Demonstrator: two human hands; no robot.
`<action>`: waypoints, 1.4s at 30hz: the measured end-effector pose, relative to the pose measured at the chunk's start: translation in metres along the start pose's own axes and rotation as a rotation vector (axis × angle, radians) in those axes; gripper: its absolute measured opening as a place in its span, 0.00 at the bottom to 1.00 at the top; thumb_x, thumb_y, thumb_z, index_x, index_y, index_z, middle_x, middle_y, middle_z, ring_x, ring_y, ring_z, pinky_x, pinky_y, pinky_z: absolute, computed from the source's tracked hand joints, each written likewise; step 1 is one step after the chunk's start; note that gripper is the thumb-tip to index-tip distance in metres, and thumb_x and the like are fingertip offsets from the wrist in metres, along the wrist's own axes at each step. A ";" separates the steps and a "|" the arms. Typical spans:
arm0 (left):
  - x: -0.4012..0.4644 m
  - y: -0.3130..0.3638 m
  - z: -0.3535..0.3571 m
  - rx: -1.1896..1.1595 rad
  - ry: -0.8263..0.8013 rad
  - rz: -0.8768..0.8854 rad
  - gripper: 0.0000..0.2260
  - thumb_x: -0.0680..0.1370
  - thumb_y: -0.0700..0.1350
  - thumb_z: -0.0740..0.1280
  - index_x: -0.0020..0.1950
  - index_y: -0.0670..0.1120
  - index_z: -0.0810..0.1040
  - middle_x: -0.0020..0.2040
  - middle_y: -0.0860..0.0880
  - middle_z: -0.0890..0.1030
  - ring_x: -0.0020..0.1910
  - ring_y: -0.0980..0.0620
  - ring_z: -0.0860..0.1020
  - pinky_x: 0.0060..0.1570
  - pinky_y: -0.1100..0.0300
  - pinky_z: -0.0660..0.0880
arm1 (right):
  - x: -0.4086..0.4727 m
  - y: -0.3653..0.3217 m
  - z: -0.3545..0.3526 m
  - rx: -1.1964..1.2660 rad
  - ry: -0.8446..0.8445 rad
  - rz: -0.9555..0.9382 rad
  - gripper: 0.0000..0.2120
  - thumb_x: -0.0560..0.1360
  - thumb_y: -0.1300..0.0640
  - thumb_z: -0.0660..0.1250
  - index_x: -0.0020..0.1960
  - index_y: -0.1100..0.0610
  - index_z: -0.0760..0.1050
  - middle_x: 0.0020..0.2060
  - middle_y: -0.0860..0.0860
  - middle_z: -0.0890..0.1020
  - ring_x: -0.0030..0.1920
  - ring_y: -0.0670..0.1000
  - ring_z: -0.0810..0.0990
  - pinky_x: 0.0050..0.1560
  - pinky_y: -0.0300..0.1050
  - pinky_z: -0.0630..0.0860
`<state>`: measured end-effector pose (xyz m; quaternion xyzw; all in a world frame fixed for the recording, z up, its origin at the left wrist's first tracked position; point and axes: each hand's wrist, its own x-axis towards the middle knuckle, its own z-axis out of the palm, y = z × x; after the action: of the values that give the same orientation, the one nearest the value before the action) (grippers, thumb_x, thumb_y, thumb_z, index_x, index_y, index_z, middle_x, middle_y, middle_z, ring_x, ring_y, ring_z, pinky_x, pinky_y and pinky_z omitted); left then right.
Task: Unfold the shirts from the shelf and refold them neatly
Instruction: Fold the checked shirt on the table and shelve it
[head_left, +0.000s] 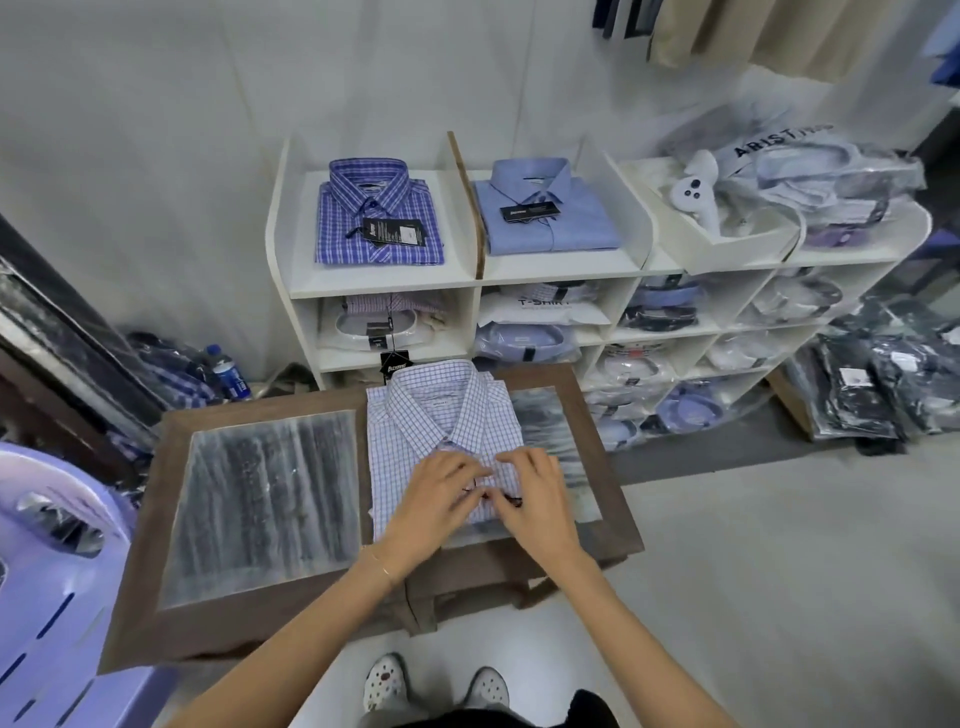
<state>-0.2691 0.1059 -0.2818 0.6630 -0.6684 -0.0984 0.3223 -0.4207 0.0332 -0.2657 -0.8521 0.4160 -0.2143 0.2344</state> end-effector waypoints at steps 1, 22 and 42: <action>0.000 0.004 0.008 0.009 -0.036 0.027 0.14 0.78 0.52 0.59 0.58 0.48 0.80 0.53 0.52 0.79 0.52 0.56 0.71 0.52 0.64 0.63 | -0.005 0.011 -0.005 -0.018 -0.011 0.025 0.20 0.70 0.50 0.72 0.59 0.54 0.74 0.54 0.51 0.75 0.55 0.50 0.71 0.55 0.45 0.71; 0.005 0.020 0.015 -0.129 -0.095 -0.063 0.07 0.79 0.47 0.64 0.54 0.49 0.80 0.49 0.54 0.76 0.49 0.58 0.72 0.51 0.65 0.63 | -0.036 0.038 -0.009 0.074 0.069 0.222 0.23 0.66 0.38 0.71 0.51 0.54 0.74 0.47 0.46 0.79 0.49 0.48 0.77 0.52 0.49 0.73; -0.069 -0.024 -0.045 -0.501 0.345 -0.874 0.08 0.74 0.45 0.73 0.50 0.46 0.80 0.41 0.53 0.82 0.42 0.59 0.80 0.41 0.69 0.75 | 0.037 -0.057 0.050 -0.108 -0.207 -0.363 0.20 0.74 0.40 0.59 0.51 0.53 0.80 0.46 0.49 0.76 0.48 0.50 0.74 0.49 0.45 0.68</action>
<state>-0.2296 0.1822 -0.2813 0.7889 -0.2231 -0.2699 0.5050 -0.3372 0.0449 -0.2659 -0.9418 0.2403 -0.1415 0.1876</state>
